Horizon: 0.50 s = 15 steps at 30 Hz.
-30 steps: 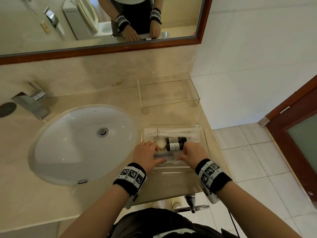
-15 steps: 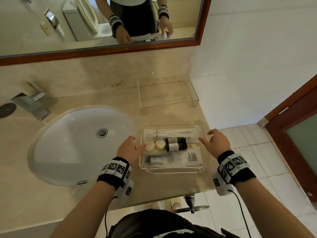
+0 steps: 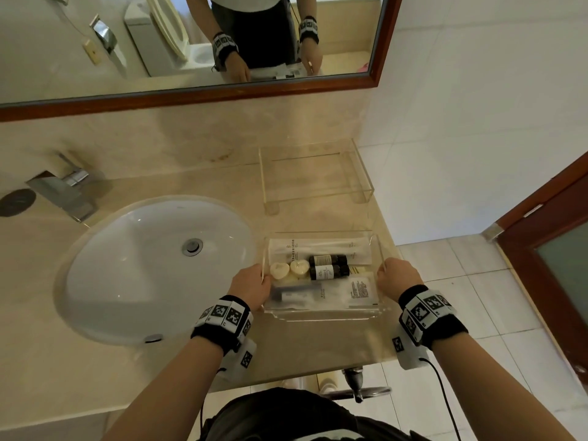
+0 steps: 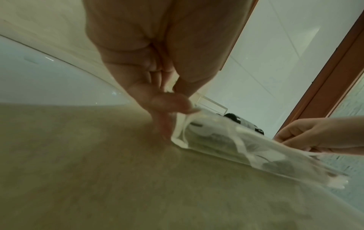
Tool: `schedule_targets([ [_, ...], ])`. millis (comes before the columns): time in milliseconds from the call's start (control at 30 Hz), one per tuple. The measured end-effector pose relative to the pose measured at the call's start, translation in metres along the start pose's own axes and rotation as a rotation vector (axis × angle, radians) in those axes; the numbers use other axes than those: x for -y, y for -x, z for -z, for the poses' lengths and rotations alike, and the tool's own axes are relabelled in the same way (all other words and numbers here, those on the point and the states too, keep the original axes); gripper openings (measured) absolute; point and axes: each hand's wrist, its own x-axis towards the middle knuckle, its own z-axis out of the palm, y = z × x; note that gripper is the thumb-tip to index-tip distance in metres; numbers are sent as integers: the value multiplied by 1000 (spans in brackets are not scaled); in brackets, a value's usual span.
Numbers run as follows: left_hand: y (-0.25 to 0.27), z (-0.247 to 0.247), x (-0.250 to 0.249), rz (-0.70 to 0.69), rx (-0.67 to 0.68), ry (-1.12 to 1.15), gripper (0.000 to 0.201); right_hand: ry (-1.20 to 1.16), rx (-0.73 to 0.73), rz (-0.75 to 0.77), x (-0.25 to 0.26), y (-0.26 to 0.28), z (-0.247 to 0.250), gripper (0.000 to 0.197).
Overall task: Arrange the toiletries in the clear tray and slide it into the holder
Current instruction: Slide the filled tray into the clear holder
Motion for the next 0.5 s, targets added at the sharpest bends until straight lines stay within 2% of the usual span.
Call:
schedule_targets([
  [267,-20,14,-12,-21,-118,8,25,-42,-72,37,13,-31,20,20],
  [500,-46,23,-23,7,-128,41,27,-49,-62,44,25,-67,38,20],
])
